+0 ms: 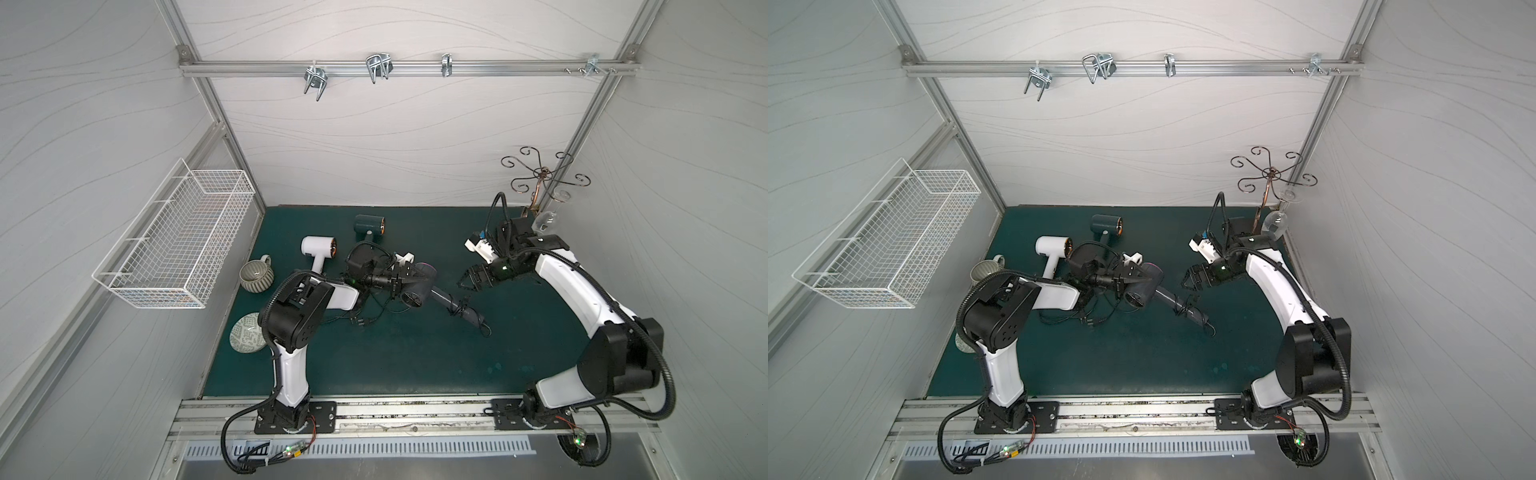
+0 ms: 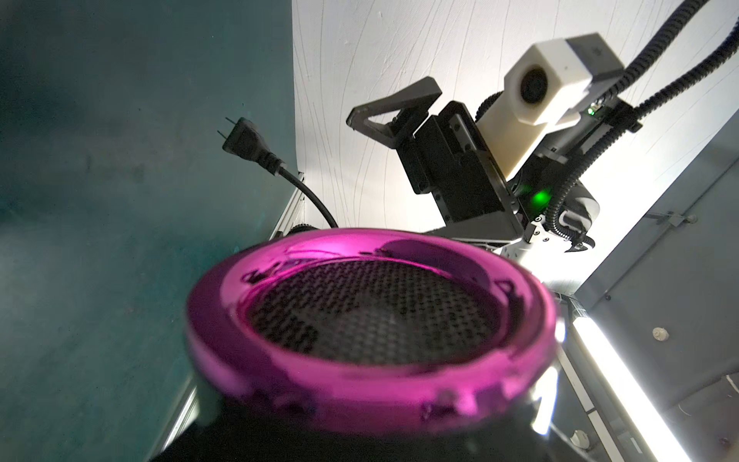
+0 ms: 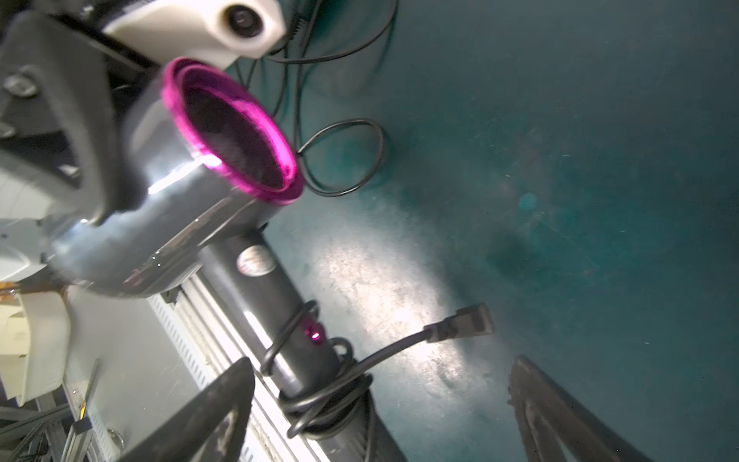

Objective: Wrap the cord around the hair dryer
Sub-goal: Place the hair dryer at the center of the board.

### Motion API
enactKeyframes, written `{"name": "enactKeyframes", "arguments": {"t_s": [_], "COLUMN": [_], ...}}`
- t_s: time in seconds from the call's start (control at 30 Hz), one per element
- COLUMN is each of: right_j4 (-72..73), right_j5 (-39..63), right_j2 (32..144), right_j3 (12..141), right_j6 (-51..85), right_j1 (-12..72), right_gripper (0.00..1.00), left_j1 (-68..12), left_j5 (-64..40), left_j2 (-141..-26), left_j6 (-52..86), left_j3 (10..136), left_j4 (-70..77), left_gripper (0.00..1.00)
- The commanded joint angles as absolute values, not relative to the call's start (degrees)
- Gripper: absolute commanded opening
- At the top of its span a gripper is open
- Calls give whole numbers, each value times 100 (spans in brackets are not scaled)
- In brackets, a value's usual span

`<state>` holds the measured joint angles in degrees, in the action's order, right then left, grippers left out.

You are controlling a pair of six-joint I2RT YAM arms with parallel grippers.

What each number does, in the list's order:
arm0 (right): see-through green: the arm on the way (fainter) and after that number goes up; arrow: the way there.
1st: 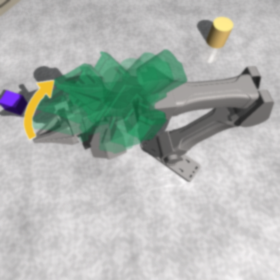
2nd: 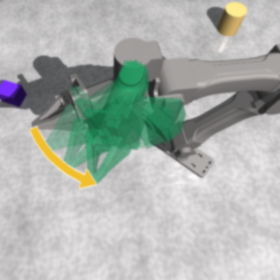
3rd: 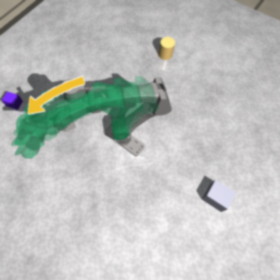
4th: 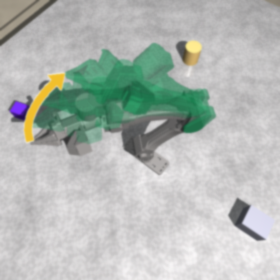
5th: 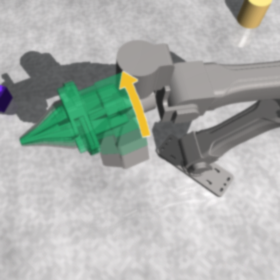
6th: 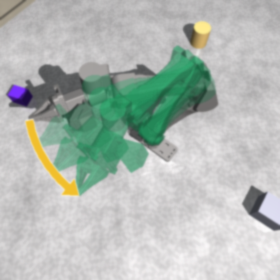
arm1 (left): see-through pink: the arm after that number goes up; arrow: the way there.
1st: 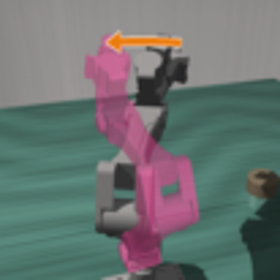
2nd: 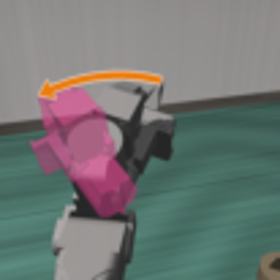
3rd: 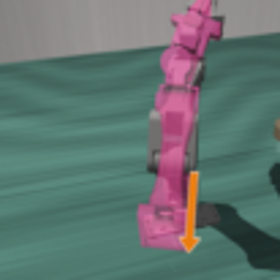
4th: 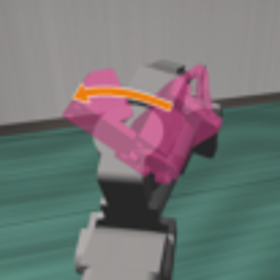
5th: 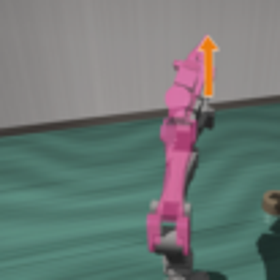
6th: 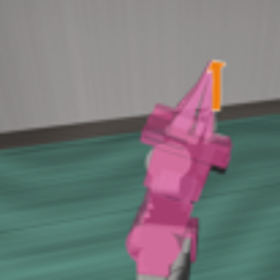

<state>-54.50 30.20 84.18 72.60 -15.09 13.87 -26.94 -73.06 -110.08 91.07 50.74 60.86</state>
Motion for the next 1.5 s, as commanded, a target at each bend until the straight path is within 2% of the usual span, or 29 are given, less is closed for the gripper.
{"name": "enactKeyframes", "arguments": {"t_s": [0.0,0.33,0.7,1.1,1.47], "right_j4": [-5511,-4889,-4432,-4410,-4713], "right_j5": [3382,2949,2928,3549,4459], "right_j2": [8160,8187,8257,8425,8775], "right_j3": [7014,6490,6240,6161,6228], "right_j6": [-1861,-1848,-1757,-1956,-2249], "right_j1": [1588,2156,2468,2575,2575], "right_gripper": [99,99,99,99,83], "left_j1": [-2663,-2662,-2663,-2631,-2609], "left_j5": [-7386,-7392,-7376,-7387,-7399], "left_j2": [-10916,-10790,-10727,-10732,-10697], "left_j6": [9118,9054,8979,9087,9172], "left_j3": [5261,5221,5212,5256,5273], "left_j4": [6490,6361,6275,6370,6467], "left_gripper": [0,0,0,0,0]}}
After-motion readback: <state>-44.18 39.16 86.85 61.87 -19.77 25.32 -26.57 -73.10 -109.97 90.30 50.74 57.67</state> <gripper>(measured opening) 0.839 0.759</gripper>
